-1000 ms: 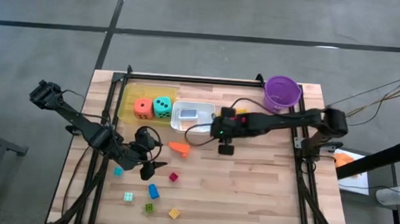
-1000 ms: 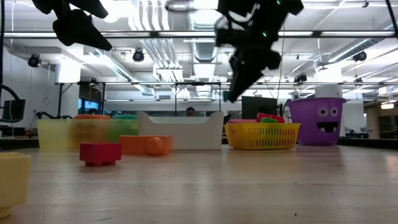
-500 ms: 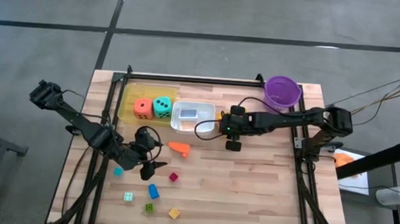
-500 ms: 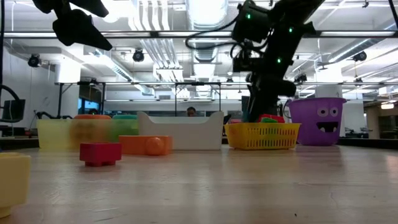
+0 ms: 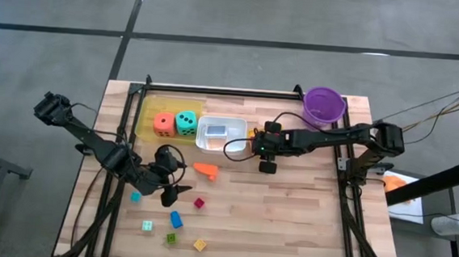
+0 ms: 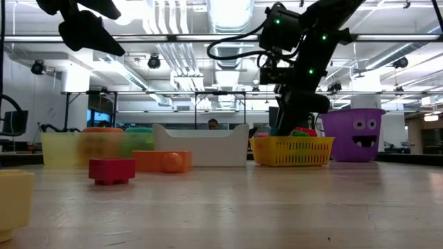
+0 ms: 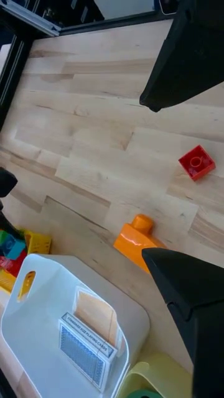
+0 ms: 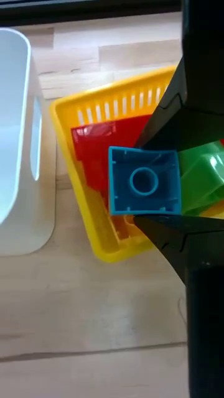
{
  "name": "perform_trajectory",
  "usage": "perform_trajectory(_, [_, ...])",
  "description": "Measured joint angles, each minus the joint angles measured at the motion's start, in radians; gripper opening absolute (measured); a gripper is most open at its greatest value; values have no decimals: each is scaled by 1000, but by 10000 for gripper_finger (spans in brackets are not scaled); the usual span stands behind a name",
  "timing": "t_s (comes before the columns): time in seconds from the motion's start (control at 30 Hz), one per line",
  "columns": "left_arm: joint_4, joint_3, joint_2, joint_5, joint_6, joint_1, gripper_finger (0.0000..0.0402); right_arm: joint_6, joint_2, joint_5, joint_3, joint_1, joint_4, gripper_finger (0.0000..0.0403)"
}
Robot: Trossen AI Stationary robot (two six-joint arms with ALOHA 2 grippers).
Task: Pick & Place Toys
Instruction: Put the blue game piece into the yellow bin
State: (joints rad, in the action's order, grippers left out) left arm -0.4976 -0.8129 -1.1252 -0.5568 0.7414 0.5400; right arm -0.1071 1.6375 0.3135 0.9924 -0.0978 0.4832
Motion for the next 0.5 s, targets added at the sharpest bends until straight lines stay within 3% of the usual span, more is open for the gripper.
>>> perform_trajectory(0.1, [0, 0, 0, 0, 0, 0, 379, 8, 0, -14, 0, -1, 4, 127])
perform_trajectory(0.33, [0, 0, 0, 0, 0, 0, 379, 29, 0, -26, 0, -1, 8, 180])
perform_trajectory(0.5, [0, 0, 0, 0, 0, 0, 379, 26, 0, -27, 0, -1, 9, 190])
